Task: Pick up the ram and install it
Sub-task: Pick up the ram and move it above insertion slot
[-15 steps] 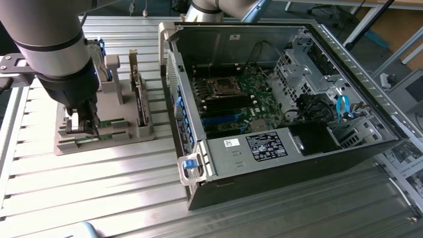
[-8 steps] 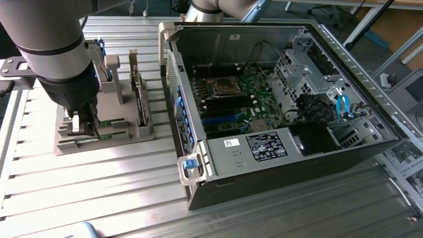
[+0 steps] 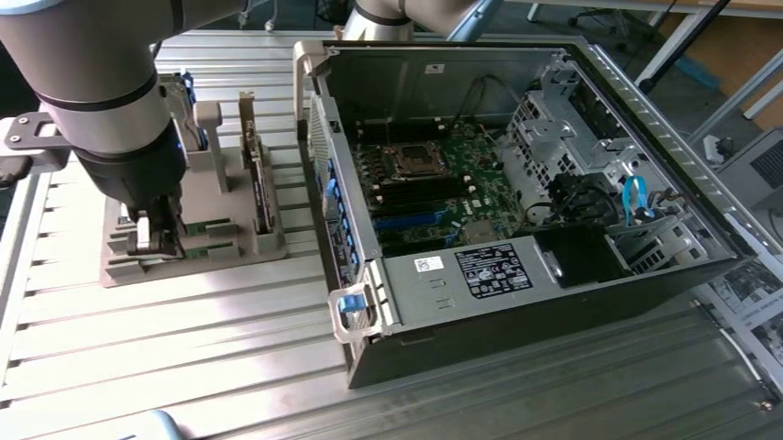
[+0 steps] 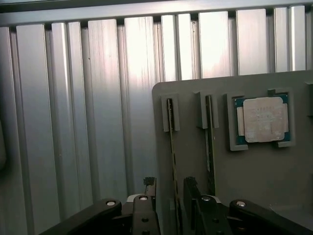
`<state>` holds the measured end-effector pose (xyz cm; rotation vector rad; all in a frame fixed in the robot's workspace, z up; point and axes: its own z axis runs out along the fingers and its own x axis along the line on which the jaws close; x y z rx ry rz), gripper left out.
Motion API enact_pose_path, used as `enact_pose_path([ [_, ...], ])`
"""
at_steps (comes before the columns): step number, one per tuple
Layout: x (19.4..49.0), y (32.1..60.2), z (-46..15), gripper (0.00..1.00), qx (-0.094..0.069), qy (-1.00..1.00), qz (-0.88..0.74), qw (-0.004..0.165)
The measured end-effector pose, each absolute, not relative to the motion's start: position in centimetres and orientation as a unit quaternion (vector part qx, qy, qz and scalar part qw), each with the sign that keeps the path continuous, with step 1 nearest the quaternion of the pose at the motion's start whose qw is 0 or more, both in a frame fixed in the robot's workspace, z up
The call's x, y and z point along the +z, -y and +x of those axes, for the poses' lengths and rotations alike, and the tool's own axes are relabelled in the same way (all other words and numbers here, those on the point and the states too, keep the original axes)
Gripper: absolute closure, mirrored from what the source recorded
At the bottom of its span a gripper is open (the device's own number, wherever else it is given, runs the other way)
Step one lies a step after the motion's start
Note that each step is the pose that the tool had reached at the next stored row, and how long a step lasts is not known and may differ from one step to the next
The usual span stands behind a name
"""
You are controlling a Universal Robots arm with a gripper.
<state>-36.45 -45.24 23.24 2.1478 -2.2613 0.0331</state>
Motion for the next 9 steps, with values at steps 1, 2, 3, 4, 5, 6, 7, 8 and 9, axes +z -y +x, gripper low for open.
enact_pose_path([
  [1, 23.21, 45.23, -36.46, 0.64, 0.011, 0.725, 0.689, 0.011],
  [2, 23.18, 45.24, -36.46, 0.64, 0.011, 0.725, 0.689, 0.011],
  [3, 23.13, 45.23, -36.46, 0.64, 0.011, 0.724, 0.689, 0.011],
  [4, 23.1, 45.23, -36.46, 0.64, 0.011, 0.724, 0.689, 0.011],
  [5, 23.07, 45.23, -36.47, 0.64, 0.011, 0.724, 0.69, 0.011],
  [6, 23.03, 45.24, -36.47, 0.64, 0.011, 0.724, 0.69, 0.011],
  [7, 22.99, 45.24, -36.48, 0.64, 0.011, 0.724, 0.69, 0.011],
  [8, 22.93, 45.24, -36.48, 0.64, 0.011, 0.724, 0.69, 0.011],
  [9, 22.88, 45.25, -36.49, 0.64, 0.011, 0.723, 0.69, 0.011],
])
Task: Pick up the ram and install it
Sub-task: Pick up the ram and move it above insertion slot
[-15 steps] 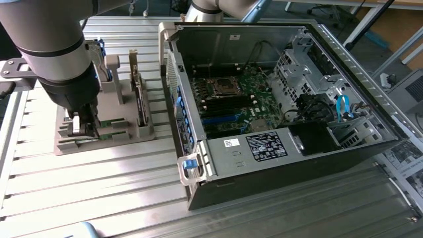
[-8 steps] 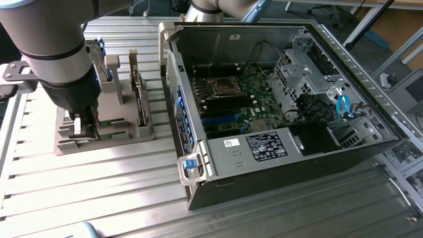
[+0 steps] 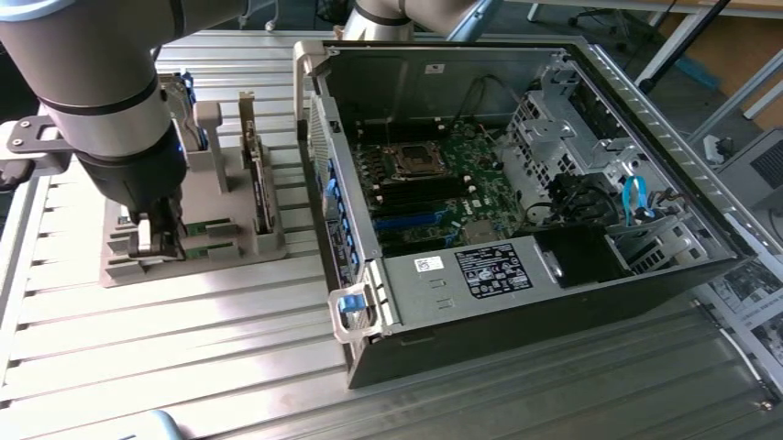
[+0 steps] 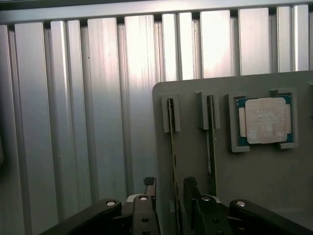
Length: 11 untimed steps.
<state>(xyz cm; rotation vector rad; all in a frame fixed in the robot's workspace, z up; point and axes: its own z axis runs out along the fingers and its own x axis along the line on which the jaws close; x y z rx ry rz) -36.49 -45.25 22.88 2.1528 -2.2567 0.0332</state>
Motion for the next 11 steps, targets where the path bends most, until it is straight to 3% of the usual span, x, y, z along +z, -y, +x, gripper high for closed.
enact_pose_path([
  [11, 22.37, 45.28, -36.54, 0.64, 0.011, 0.722, 0.692, 0.011],
])
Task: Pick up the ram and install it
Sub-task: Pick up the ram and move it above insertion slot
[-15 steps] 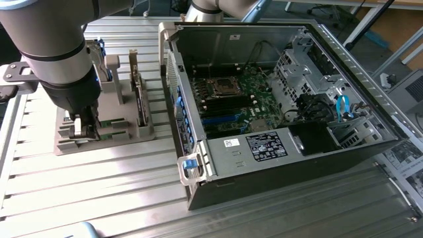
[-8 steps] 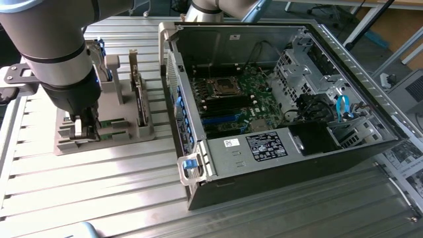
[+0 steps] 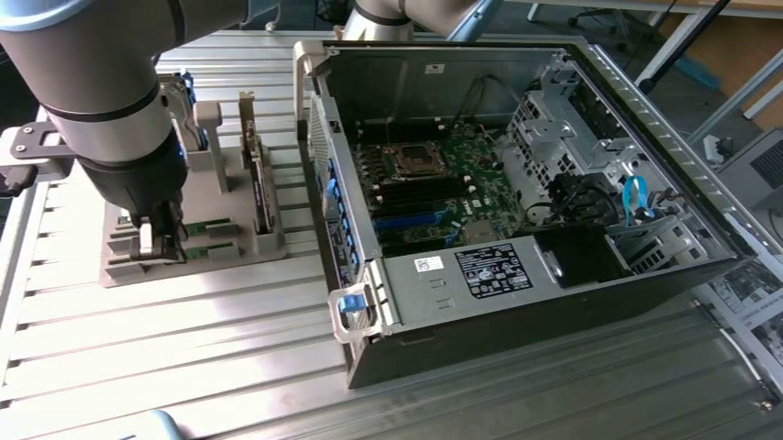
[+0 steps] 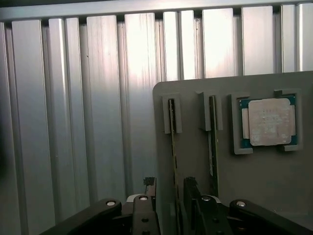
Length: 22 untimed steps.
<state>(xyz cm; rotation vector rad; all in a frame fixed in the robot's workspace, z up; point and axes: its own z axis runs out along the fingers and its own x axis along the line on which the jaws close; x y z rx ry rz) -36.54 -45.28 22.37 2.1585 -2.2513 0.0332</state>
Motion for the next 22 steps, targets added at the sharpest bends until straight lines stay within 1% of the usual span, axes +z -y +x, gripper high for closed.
enact_pose_path([
  [22, 21.45, 45.19, -36.55, 0.64, 0.011, 0.695, 0.718, 0.011],
])
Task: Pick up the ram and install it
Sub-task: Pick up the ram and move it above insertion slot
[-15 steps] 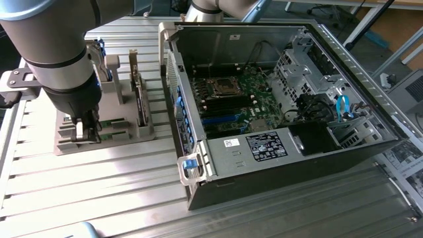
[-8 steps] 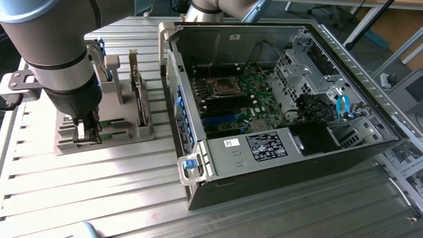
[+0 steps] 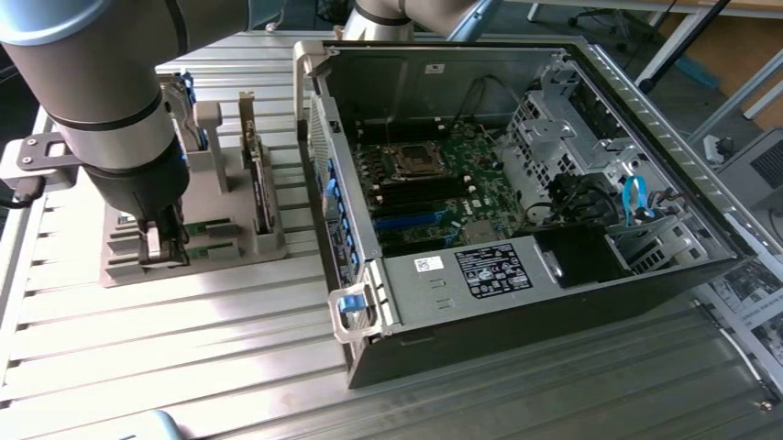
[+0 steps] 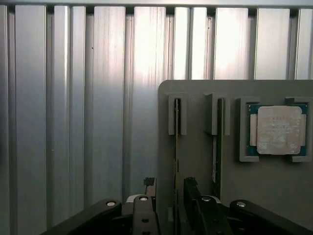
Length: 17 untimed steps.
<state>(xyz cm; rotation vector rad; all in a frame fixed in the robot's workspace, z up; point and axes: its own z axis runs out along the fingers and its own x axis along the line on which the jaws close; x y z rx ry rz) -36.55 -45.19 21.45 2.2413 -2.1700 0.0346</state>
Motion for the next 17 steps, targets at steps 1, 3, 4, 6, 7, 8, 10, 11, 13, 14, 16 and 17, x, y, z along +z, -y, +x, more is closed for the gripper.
enact_pose_path([
  [1, 21.42, 45.17, -36.55, 0.64, 0.011, 0.695, 0.719, 0.011],
  [3, 21.36, 45.13, -36.55, 0.64, 0.011, 0.693, 0.72, 0.011],
  [4, 21.29, 45.12, -36.55, 0.64, 0.011, 0.692, 0.722, 0.011],
  [6, 21.2, 45.06, -36.55, 0.64, 0.011, 0.691, 0.723, 0.011],
  [7, 21.15, 45.03, -36.56, 0.64, 0.011, 0.691, 0.723, 0.011],
  [8, 21.1, 45.0, -36.55, 0.64, 0.011, 0.69, 0.724, 0.011],
  [10, 20.97, 44.94, -36.55, 0.64, 0.011, 0.689, 0.725, 0.011],
  [11, 20.91, 44.9, -36.56, 0.64, 0.011, 0.688, 0.725, 0.011],
  [13, 20.8, 44.83, -36.55, 0.64, 0.011, 0.687, 0.726, 0.011],
  [14, 20.75, 44.78, -36.55, 0.64, 0.011, 0.687, 0.726, 0.011],
  [16, 20.68, 44.65, -36.55, 0.64, 0.011, 0.686, 0.727, 0.011],
  [17, 20.67, 44.55, -36.55, 0.64, 0.011, 0.686, 0.727, 0.011],
])
